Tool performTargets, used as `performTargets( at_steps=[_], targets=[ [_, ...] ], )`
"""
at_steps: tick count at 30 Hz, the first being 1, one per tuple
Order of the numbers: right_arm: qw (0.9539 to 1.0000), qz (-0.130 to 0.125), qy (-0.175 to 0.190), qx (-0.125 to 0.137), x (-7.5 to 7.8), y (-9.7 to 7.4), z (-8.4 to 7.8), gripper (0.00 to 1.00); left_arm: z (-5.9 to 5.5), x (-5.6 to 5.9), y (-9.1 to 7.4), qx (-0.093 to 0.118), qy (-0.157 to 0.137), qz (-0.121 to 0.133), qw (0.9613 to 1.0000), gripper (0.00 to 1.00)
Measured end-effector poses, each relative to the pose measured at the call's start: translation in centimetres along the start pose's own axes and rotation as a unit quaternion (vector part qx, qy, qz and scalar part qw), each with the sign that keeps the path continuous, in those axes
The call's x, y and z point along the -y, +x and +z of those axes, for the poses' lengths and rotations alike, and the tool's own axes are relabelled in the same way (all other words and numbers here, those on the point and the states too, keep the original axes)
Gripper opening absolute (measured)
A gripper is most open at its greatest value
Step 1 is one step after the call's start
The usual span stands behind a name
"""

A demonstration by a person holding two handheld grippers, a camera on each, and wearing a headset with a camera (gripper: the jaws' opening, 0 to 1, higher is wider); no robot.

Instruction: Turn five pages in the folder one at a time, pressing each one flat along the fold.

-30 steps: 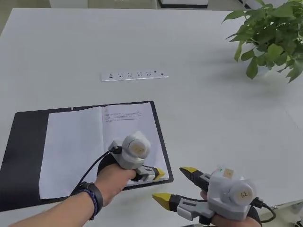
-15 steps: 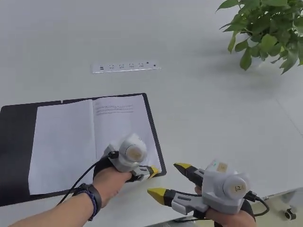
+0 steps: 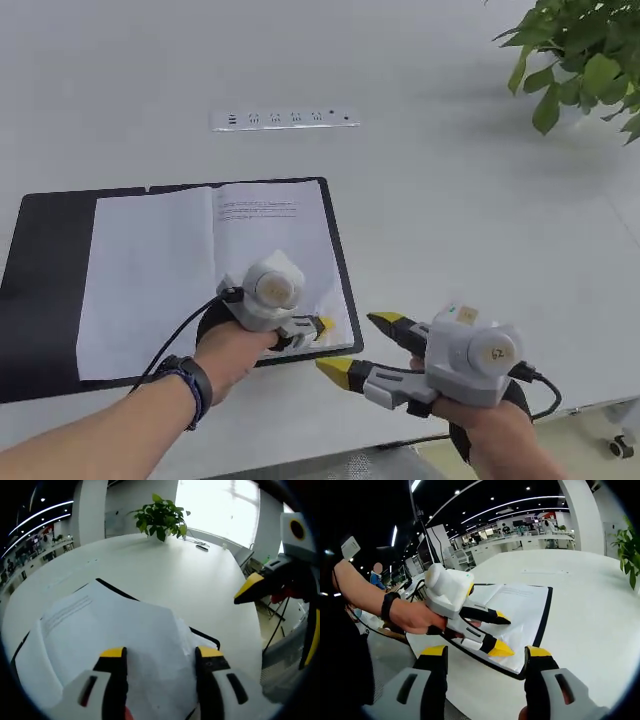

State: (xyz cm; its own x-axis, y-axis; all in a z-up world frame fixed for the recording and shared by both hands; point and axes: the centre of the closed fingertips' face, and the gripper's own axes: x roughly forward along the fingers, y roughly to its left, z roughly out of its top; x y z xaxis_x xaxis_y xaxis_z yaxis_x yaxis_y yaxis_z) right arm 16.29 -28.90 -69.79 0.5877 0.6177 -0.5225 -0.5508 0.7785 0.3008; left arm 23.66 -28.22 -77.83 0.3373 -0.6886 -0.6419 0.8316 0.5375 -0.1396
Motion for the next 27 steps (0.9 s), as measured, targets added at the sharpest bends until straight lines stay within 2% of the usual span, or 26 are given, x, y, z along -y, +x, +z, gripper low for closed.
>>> performTargets(
  at_steps=[4,10,12,14,15,16,18,20,22,24,26,27],
  targets=[
    [0.9999,0.004,0.014,0.009,1.2,1.3,0.6,0.59,-0.1,0.0,-0.1,0.002,-0.006,0.002,1.0,0.53],
    [0.9998,0.014,0.017,0.004,2.8,3.3,1.2,0.56,-0.2,-0.1,-0.3,0.0,-0.008,0.002,1.0,0.53],
    [0.9991,0.018,0.037,0.009,3.6,4.1,1.4,0.52,-0.2,-0.1,-0.3,0.0,-0.008,0.003,1.0,0.53],
    [0.9961,0.026,0.083,0.015,4.4,4.7,1.4,0.47,-0.2,0.0,-0.4,0.003,-0.012,0.006,0.9999,0.53],
    [0.9954,0.025,0.09,0.02,4.7,4.8,1.5,0.47,-0.2,0.0,-0.4,0.003,-0.013,0.006,0.9999,0.54],
    [0.9901,0.031,0.131,0.039,5.4,5.4,1.8,0.47,-0.2,0.0,-0.4,0.004,-0.014,0.007,0.9999,0.54],
    [0.9812,0.036,0.185,0.043,6.2,6.0,1.3,0.46,-0.3,0.1,-0.4,0.005,-0.016,0.008,0.9998,0.54],
    [0.9824,0.037,0.18,0.037,6.7,6.4,0.9,0.44,-0.3,0.1,-0.4,0.003,-0.017,0.007,0.9998,0.55],
    [0.9802,0.048,0.19,0.025,6.6,6.8,0.4,0.42,-0.4,0.2,-0.6,0.001,-0.019,0.008,0.9998,0.54],
    [0.9745,0.082,0.208,0.022,5.2,6.9,0.3,0.4,-0.6,0.2,-0.8,0.0,-0.019,0.011,0.9998,0.55],
    [0.9743,0.092,0.205,0.016,4.7,7.0,0.0,0.37,-0.8,0.3,-1.2,0.003,-0.026,0.013,0.9996,0.56],
    [0.9758,0.094,0.197,0.011,4.4,6.9,-0.1,0.34,-0.9,0.4,-1.4,0.004,-0.03,0.013,0.9995,0.58]
  ],
)
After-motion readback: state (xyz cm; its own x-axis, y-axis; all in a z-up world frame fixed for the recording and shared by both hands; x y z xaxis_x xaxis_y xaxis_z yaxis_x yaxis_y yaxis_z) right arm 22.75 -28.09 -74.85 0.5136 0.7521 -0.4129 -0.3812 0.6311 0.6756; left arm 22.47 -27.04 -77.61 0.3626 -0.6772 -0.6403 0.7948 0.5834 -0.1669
